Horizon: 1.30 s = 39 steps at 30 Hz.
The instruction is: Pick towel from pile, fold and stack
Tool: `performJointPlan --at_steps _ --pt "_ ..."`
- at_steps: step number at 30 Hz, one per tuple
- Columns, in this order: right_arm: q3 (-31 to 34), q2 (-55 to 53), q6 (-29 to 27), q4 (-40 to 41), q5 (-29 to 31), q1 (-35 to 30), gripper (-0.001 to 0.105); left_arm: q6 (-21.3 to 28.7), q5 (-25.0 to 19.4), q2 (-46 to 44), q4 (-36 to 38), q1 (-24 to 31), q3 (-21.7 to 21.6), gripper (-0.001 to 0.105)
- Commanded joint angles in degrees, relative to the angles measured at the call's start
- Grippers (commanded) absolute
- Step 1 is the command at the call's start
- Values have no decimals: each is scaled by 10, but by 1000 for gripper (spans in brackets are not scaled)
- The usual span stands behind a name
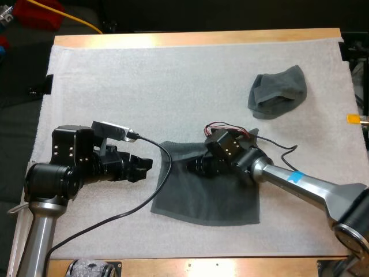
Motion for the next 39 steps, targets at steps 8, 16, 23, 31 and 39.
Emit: performJointPlan --at_steps 8,16,23,31,39 --pt "-61 53 28 -22 35 0 1 -1 8 -2 1 -3 -3 63" --pt "-84 60 90 -115 85 -30 19 -1 8 -2 2 -3 -3 63" --pt "-84 16 105 -111 83 -61 41 -1 8 -2 2 -3 -3 63" --pt "-84 -61 44 -44 87 -63 67 -1 12 -2 5 -3 -3 63" --pt "-84 -149 -20 112 105 -63 69 -1 32 -2 28 -3 -3 63"
